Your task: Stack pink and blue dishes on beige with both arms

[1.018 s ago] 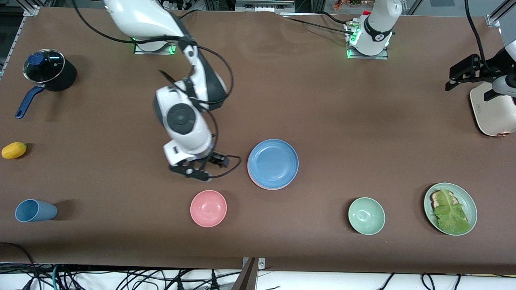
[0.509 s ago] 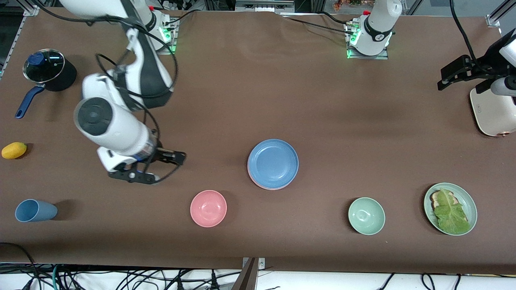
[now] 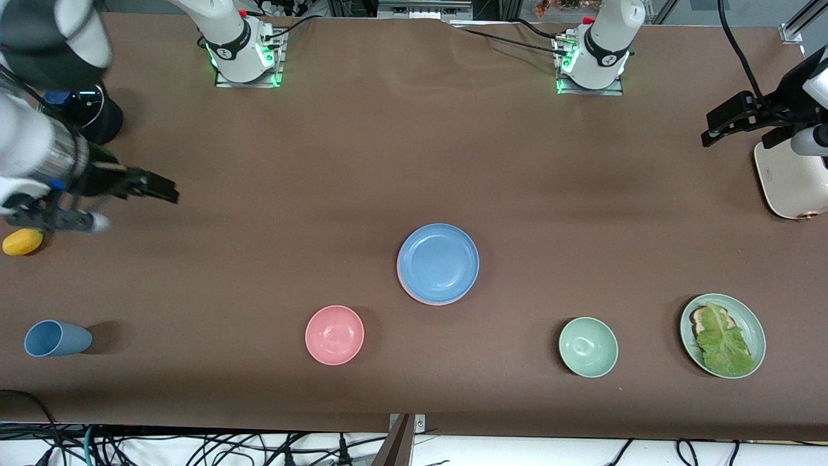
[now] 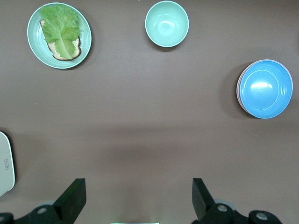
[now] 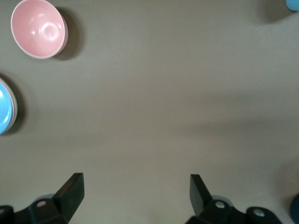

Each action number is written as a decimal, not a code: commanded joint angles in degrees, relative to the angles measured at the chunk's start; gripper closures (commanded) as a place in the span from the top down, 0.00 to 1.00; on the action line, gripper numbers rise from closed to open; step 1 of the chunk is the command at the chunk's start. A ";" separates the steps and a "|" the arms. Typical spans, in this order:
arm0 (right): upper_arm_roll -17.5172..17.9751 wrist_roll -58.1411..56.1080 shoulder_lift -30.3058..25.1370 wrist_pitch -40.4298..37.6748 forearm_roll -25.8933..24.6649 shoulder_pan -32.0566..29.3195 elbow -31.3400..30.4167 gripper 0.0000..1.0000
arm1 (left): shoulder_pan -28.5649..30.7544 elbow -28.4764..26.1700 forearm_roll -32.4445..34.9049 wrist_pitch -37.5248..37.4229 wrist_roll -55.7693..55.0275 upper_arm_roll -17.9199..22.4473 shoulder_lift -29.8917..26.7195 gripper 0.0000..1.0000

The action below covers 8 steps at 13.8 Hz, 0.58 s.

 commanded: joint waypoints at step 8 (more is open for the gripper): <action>5.94 -2.95 -4.79 -4.75 -6.41 -4.48 -0.43 1.00 | 0.26 1.32 -0.42 -0.69 0.71 0.41 1.28 1.00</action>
